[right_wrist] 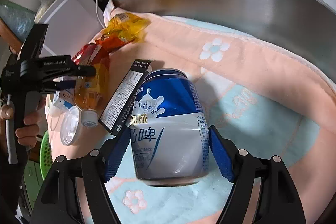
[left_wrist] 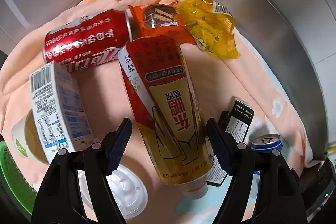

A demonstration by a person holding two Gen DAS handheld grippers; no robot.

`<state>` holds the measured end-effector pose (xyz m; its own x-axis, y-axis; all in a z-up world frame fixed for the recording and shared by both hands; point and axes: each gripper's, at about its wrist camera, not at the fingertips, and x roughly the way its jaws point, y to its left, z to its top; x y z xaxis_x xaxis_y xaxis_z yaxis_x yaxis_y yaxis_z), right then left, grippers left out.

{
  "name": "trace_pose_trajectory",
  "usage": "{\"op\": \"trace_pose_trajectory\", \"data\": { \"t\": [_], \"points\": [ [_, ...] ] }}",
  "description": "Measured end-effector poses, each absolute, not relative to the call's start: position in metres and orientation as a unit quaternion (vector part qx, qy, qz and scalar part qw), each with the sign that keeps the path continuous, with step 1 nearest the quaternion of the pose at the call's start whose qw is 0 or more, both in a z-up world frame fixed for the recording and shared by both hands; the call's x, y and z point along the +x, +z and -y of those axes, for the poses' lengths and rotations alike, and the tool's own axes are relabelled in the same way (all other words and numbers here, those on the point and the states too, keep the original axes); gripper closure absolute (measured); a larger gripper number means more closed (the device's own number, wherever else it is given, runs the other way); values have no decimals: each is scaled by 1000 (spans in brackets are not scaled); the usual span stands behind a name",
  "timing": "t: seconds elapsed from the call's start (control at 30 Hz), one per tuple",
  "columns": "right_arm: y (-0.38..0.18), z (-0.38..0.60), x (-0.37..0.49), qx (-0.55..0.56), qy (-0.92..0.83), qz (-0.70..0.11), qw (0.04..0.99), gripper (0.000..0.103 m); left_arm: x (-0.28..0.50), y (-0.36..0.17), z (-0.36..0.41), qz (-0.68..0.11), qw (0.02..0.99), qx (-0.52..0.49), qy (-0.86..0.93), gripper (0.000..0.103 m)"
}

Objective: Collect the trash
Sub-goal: 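Grasp the red-and-gold drink bottle with the left gripper while the right gripper holds the can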

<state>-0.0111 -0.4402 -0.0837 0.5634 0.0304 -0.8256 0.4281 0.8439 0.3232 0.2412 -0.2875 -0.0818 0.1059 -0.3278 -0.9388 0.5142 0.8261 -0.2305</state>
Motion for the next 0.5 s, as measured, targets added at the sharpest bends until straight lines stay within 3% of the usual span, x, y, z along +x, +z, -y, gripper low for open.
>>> {"op": "trace_pose_trajectory", "data": {
  "t": [0.5],
  "points": [
    [-102, 435, 3, 244, -128, -480, 833, 34, 220, -88, 322, -569, 756, 140, -290, 30]
  ]
}}
